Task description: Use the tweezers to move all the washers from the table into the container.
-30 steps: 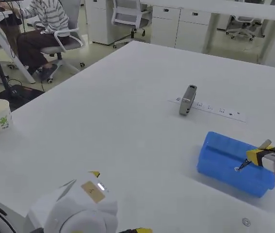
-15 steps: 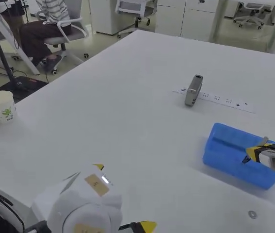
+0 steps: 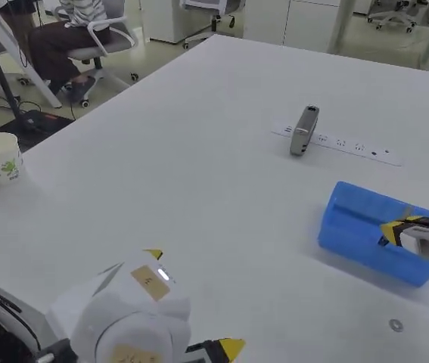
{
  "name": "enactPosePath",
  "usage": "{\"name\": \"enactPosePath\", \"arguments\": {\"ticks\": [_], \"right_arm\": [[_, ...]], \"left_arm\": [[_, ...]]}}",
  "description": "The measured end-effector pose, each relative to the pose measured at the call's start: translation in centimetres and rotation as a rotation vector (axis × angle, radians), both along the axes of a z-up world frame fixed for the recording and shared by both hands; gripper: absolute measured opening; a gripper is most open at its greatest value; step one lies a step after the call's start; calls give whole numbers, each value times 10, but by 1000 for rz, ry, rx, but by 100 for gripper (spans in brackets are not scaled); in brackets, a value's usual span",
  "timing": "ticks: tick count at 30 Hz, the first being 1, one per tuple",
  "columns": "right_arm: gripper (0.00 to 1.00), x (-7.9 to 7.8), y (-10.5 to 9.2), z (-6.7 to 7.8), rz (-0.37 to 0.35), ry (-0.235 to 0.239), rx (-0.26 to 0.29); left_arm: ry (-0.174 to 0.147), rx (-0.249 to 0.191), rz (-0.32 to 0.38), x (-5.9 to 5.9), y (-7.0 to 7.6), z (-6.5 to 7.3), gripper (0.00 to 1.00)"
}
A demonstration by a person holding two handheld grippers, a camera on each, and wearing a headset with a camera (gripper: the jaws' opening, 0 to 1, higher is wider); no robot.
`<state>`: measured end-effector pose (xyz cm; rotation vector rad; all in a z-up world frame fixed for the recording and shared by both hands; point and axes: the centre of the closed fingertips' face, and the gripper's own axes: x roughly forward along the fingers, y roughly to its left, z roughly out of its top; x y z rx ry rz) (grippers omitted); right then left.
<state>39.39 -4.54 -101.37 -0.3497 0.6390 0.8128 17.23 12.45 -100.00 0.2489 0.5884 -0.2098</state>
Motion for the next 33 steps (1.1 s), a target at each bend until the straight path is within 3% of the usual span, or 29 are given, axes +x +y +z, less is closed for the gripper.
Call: {"name": "enactPosePath", "arguments": {"ticks": [15, 26, 33], "right_arm": [[2, 2, -2, 1, -20, 19, 26], [2, -1, 0, 16, -8, 2, 29], [2, -10, -2, 35, 5, -18, 44]], "left_arm": [[3, 2, -4, 0, 0, -1, 84], [-5, 1, -2, 0, 0, 1, 84], [-12, -1, -1, 0, 1, 2, 84]]}}
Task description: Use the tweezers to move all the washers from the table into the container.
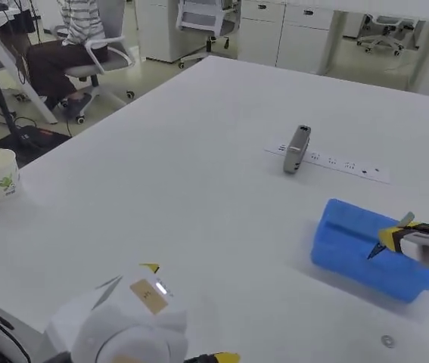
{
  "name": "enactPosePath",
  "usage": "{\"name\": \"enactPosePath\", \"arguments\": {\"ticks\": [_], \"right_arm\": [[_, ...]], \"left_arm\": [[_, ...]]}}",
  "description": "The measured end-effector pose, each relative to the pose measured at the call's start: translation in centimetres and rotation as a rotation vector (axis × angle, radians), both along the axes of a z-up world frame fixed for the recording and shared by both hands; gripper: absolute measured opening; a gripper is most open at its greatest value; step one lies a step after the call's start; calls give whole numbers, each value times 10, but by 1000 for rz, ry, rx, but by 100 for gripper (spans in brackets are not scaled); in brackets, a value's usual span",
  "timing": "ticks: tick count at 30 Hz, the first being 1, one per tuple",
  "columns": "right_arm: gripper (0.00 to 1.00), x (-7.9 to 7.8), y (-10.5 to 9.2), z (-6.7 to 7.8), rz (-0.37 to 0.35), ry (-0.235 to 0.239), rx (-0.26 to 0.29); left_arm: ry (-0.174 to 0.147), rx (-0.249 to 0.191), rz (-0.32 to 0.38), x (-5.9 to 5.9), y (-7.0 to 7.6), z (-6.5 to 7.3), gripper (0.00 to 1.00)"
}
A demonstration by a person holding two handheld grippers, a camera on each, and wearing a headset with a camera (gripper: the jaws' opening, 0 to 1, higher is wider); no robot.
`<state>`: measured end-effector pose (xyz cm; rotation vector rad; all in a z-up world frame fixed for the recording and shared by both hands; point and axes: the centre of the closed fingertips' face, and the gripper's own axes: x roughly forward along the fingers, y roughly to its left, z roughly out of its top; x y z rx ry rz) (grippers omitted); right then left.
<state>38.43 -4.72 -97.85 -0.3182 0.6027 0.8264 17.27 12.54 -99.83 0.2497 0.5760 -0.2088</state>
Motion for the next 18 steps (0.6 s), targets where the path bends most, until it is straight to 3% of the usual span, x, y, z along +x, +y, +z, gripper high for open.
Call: {"name": "enactPosePath", "arguments": {"ticks": [11, 18], "right_arm": [[2, -22, -10, 17, -4, -18, 41], [2, -41, -18, 16, -13, -9, 58]], "left_arm": [[-13, -4, 7, 0, 1, 3, 84], [-12, -3, 2, 0, 0, 3, 84]]}}
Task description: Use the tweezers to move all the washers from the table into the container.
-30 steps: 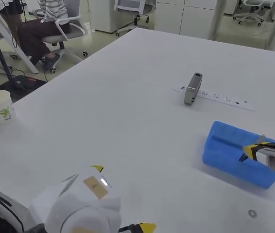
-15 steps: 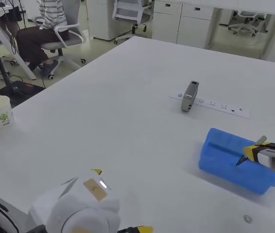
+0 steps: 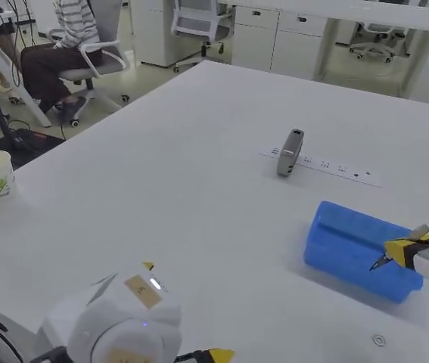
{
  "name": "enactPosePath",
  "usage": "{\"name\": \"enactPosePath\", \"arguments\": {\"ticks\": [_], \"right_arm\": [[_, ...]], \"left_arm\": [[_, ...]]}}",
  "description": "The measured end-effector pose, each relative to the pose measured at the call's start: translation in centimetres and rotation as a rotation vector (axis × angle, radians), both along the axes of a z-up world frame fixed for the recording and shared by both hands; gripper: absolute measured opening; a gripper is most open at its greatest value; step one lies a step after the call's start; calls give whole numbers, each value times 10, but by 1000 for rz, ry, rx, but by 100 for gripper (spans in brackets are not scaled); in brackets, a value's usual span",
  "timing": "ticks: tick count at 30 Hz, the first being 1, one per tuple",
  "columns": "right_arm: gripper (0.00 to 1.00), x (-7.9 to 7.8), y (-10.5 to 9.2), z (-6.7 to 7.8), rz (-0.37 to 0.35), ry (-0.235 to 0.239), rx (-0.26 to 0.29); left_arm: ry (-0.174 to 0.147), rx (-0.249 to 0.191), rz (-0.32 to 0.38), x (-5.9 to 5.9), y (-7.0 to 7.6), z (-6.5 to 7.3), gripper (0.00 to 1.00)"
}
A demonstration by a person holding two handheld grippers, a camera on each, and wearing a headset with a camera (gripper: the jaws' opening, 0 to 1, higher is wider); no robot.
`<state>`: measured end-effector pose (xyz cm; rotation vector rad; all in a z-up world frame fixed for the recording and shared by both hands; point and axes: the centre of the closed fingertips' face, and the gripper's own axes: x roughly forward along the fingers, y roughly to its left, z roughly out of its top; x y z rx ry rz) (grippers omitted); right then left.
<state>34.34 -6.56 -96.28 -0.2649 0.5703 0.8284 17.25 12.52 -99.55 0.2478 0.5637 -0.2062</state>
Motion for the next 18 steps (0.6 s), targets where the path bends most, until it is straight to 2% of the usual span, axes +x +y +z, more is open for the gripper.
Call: {"name": "enactPosePath", "arguments": {"ticks": [18], "right_arm": [[2, -34, -25, -41, -44, 113, -22]], "left_arm": [[11, 0, -5, 0, -2, -1, 84]]}}
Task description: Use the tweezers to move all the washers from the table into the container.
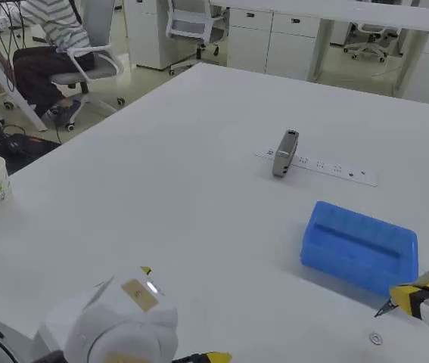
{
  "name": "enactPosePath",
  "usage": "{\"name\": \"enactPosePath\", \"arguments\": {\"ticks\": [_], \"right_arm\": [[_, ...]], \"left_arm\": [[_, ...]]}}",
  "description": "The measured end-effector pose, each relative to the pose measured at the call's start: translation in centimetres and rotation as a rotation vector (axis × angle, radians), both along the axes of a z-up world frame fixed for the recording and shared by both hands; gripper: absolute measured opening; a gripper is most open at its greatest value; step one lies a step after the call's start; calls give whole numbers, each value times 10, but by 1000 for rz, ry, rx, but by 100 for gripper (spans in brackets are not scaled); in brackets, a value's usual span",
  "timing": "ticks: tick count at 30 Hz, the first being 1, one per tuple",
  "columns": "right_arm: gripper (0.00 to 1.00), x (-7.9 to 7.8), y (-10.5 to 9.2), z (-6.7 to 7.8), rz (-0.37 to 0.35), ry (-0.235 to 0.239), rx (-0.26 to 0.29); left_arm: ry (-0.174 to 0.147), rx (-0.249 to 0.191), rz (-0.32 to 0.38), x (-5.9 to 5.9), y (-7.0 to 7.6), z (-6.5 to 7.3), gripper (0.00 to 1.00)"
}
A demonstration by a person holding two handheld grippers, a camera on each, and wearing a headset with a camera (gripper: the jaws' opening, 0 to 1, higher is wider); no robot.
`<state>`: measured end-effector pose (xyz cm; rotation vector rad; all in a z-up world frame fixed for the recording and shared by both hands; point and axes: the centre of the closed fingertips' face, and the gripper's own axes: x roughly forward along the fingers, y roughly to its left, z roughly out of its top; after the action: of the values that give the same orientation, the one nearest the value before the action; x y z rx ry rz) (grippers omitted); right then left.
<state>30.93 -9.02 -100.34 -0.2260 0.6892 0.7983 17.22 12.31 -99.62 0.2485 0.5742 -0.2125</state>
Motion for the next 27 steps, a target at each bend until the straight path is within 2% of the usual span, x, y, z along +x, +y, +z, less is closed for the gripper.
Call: {"name": "enactPosePath", "arguments": {"ticks": [18, 27], "right_arm": [[2, -10, -4, -16, 20, 33, -54], [2, -7, -3, -16, 12, 7, -49]], "left_arm": [[0, -1, 1, 0, 0, 0, 84], [0, 2, 3, 0, 1, 0, 84]]}}
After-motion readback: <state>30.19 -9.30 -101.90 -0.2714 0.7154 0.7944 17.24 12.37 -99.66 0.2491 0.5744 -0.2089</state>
